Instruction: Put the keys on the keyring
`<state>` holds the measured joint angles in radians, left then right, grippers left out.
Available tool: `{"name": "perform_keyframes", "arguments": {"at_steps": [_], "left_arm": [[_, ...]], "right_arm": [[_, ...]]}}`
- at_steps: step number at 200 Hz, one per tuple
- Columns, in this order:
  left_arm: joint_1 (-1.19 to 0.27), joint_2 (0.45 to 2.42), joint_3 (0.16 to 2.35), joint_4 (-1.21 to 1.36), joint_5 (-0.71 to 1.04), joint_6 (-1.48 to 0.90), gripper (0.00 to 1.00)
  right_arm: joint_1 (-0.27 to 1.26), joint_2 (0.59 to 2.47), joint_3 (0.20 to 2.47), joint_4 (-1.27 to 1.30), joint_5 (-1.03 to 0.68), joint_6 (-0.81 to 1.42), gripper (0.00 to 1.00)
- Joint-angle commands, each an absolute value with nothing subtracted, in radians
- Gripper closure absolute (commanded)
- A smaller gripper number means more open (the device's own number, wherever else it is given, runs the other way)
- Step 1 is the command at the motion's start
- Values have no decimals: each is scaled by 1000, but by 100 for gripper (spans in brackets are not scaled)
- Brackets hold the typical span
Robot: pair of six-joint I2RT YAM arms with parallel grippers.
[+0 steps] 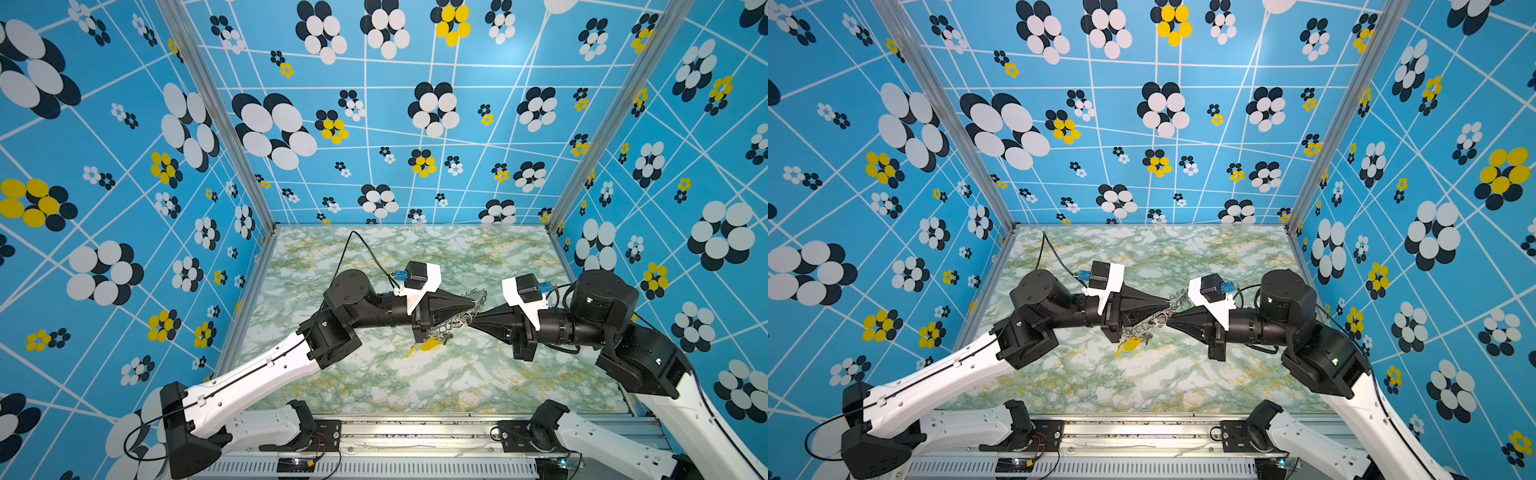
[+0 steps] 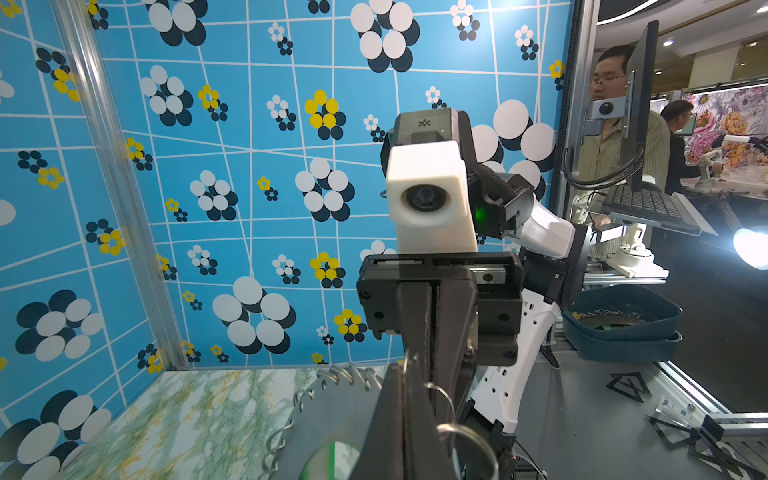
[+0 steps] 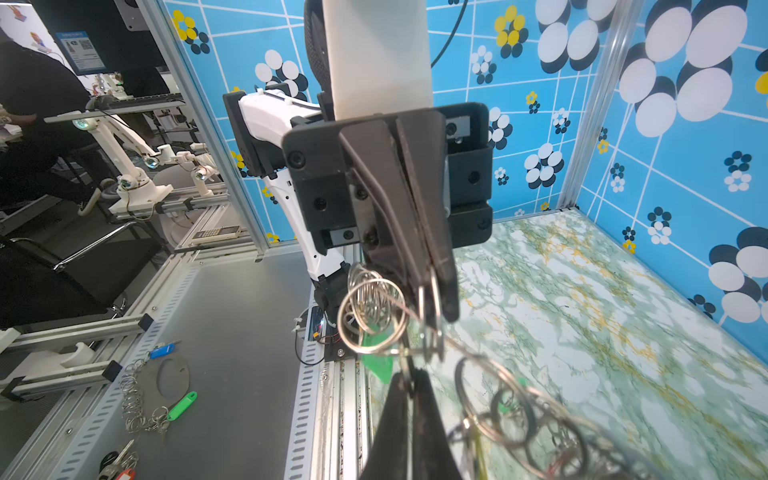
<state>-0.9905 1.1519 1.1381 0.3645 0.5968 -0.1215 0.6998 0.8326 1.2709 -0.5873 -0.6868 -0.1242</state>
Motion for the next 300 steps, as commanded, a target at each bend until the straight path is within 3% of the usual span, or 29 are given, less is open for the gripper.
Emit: {"name": "perform_keyframes", "arguments": {"at_steps": [1, 57, 92, 126, 300], "left_arm": [[-996, 1184, 1128, 599, 598, -213, 100], [-996, 1181, 1114, 602, 598, -213, 100], [-994, 1159, 1100, 555, 606, -181, 100], [-991, 1154, 1082, 564, 623, -174, 100], [-994, 1144, 1072, 604, 670, -189, 100]], "right_arm": [[706, 858, 1237, -518, -735, -85, 100], [706, 821, 1259, -595, -652, -125, 100], [707, 790, 1356, -738, -578, -203, 76], [707, 778, 1434, -812, -539, -251, 66], [707, 821, 1383, -631, -602, -158, 80]]}}
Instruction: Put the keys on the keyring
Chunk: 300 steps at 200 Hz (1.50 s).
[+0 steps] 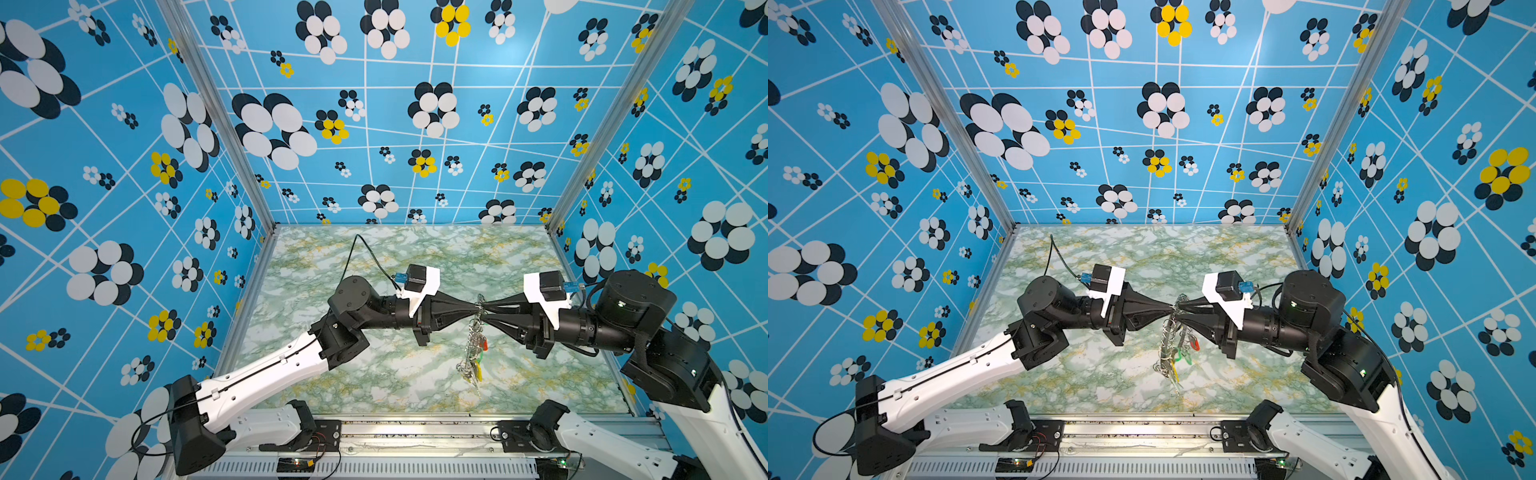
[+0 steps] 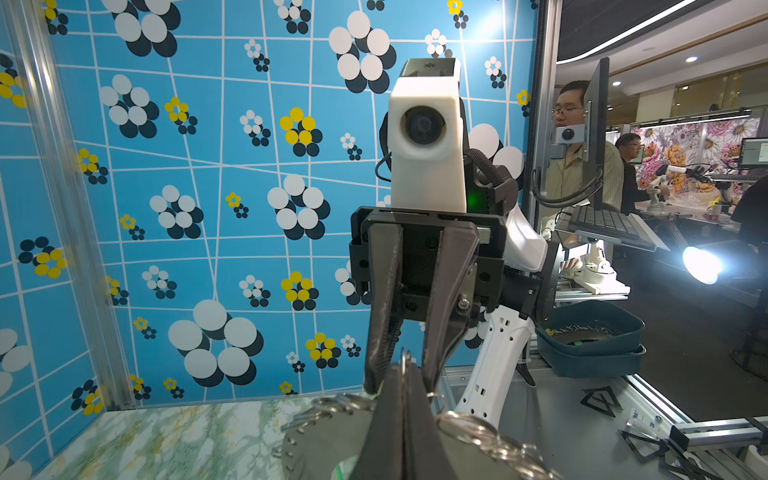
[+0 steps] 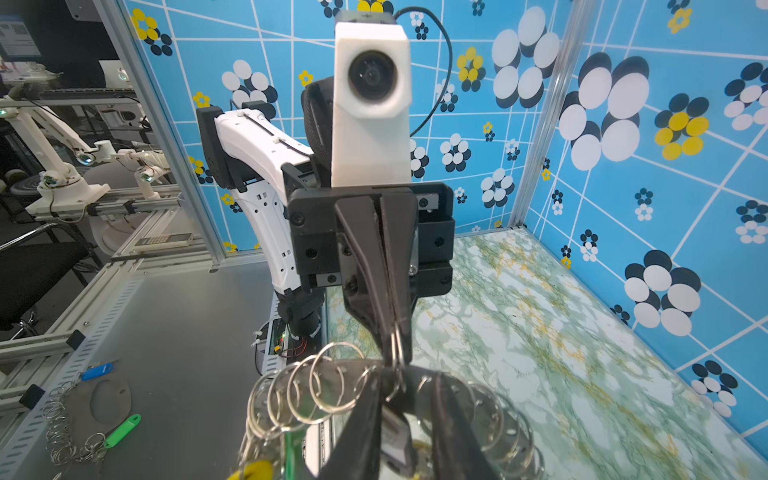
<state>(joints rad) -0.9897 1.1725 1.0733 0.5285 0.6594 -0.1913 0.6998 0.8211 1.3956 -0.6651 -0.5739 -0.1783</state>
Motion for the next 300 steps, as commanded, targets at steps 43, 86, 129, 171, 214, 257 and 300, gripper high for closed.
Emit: {"name": "perform_keyframes", "arguments": {"at_steps": [43, 86, 129, 171, 214, 257, 300], "left_arm": [[-994, 1147, 1080, 600, 672, -186, 100], [-994, 1149, 1087, 590, 674, -183, 100], [-995, 1151, 1091, 578, 674, -179, 100], [-994, 1146, 1090, 546, 664, -174, 100], [-994, 1129, 1087, 490, 636, -165, 86], [-995, 1109, 1091, 432, 621, -153, 77], [-996, 1094, 1121, 288, 603, -108, 61]], "right_arm": [[707, 832, 1375, -625, -623, -149, 85], [707, 834, 1367, -618, -627, -146, 94], [706, 829, 1372, -619, -625, -147, 100], [707, 829, 1382, -633, -626, -162, 100], [707, 841, 1410, -680, -621, -185, 100], [706, 853, 1435, -716, -623, -197, 100], [707, 874, 1467, -771, -620, -213, 100]]}}
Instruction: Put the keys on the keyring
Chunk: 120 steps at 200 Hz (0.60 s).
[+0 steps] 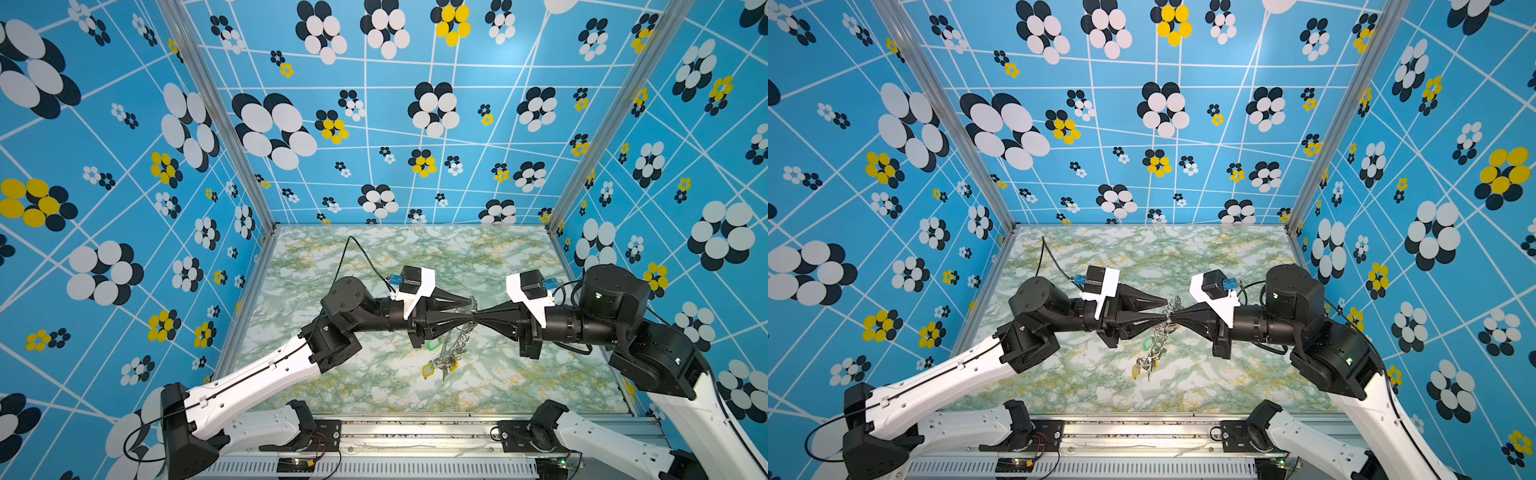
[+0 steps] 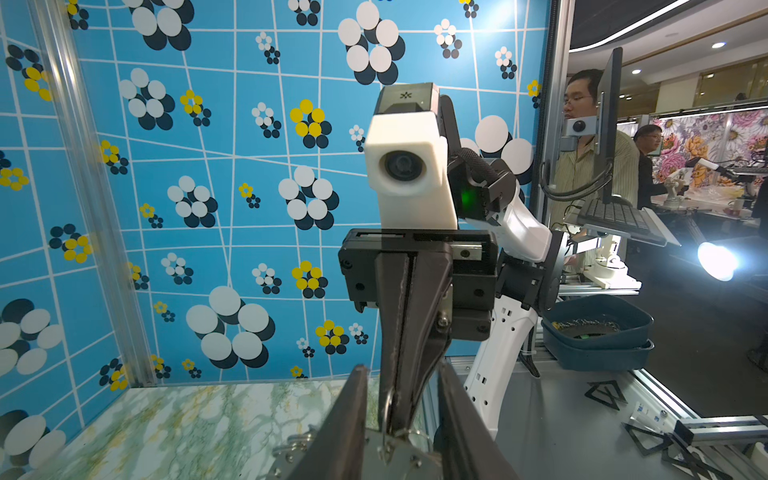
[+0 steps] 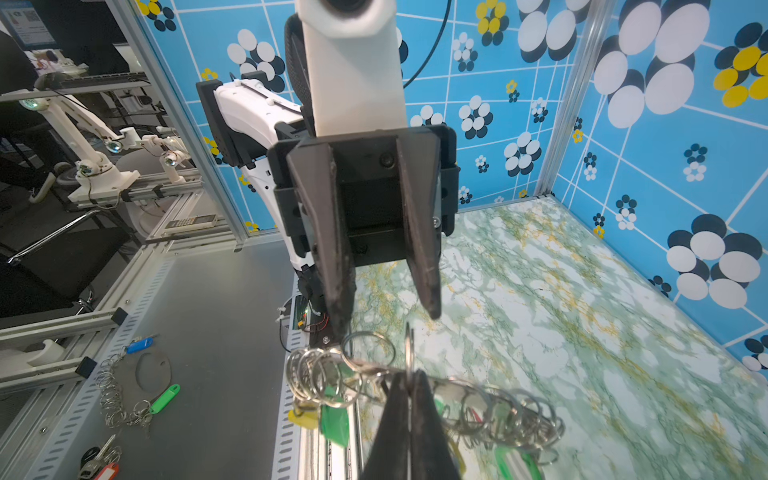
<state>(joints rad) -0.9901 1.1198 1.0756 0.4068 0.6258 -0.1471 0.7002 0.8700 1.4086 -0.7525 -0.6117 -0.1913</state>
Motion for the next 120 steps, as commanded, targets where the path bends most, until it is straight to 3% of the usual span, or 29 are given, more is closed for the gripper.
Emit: {"name": "perform_keyframes", "arguments": {"at_steps": [1, 31, 97, 120], "left_arm": [[-997, 1094, 1124, 280, 603, -105, 60], [-997, 1094, 1215, 28, 567, -16, 48], [-1006, 1155, 1404, -284, 515, 46, 43], [-1012, 1192, 1454, -352, 486, 46, 36]], "right_arm": [[707, 875, 1468, -773, -620, -214, 100], [707, 905, 1501, -843, -621, -235, 100], [706, 946, 1532, -919, -623, -267, 100], [707, 950, 1536, -927, -622, -272, 100]]}}
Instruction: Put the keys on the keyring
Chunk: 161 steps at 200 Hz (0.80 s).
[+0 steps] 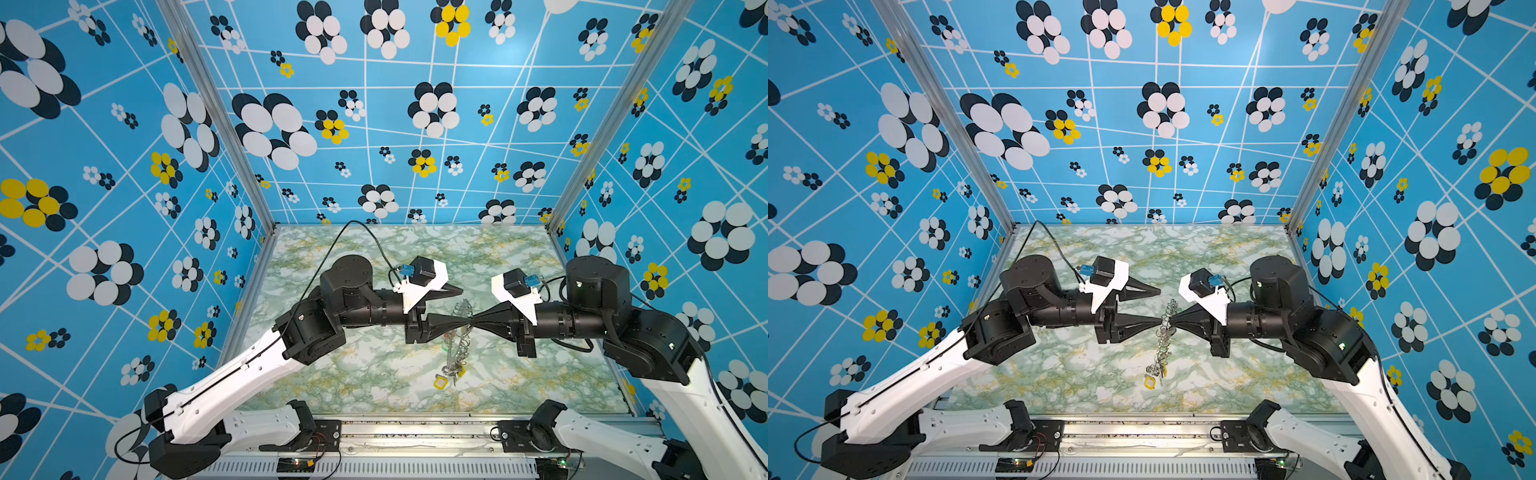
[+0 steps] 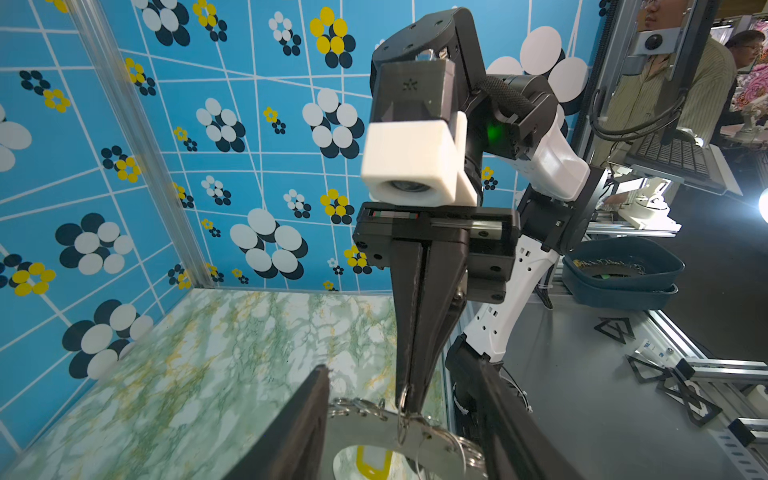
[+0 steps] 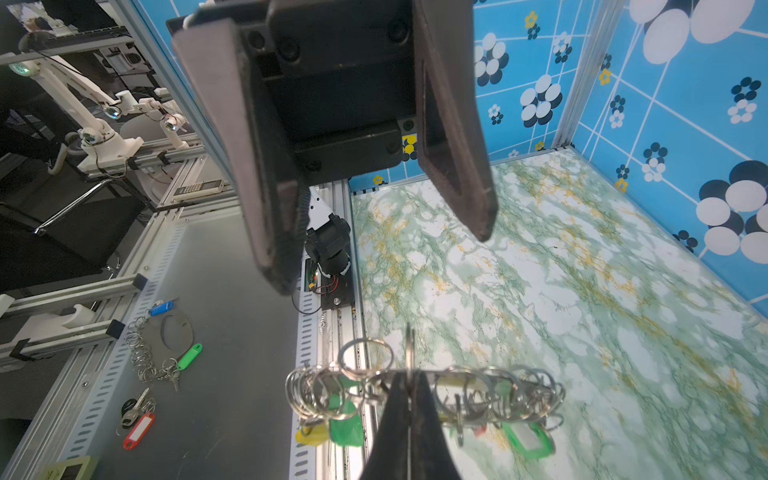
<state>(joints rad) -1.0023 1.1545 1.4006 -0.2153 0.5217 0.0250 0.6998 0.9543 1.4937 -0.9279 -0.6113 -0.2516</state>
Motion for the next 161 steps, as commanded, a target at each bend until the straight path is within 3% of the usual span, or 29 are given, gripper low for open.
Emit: {"name": "perform_keyframes", "arguments": {"at_steps": [1, 41, 63, 72, 161], "left_arm": [[-1013, 1194, 1456, -354, 486, 46, 37], [-1025, 1221, 1483, -395, 489, 66, 55], [-1025, 1235, 1505, -420, 483, 72, 56], [-1025, 1236, 1508, -420, 483, 74, 62], [-1025, 1230, 1494, -401, 514, 70, 85]], "right_arm": [[707, 950, 1536, -927, -623, -272, 100], [706, 951, 1532, -929, -620, -272, 100], [706, 951, 1531, -928, -623, -273, 100], [707, 951, 1531, -928, -623, -273, 100], [707, 949, 1526, -923, -613, -277, 100]]}}
